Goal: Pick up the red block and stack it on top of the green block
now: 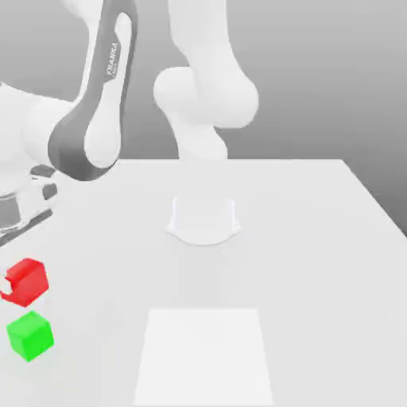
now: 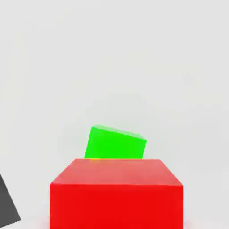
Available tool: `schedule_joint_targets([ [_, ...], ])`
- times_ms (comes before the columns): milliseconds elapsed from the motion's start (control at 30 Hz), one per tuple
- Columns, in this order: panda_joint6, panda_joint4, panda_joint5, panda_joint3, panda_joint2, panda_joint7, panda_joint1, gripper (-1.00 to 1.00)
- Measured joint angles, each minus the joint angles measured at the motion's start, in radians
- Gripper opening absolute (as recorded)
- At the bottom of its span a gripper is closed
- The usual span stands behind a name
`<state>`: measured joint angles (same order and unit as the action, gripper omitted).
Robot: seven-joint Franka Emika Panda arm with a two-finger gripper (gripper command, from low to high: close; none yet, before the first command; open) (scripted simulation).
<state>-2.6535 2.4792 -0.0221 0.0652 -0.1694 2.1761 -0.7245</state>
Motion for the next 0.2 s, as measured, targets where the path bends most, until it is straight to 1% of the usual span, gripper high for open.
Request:
schedule_joint_targets([
  [100, -0.084, -0.005, -0.014, -0.009, -0.091, 0.013, 0.006, -1.00],
  [133, -0.100, -0.006, -0.017, -0.011, -0.109, 0.015, 0.008, 1.00],
  [200, -0.100, -0.006, -0.017, -0.011, -0.109, 0.015, 0.008, 1.00],
])
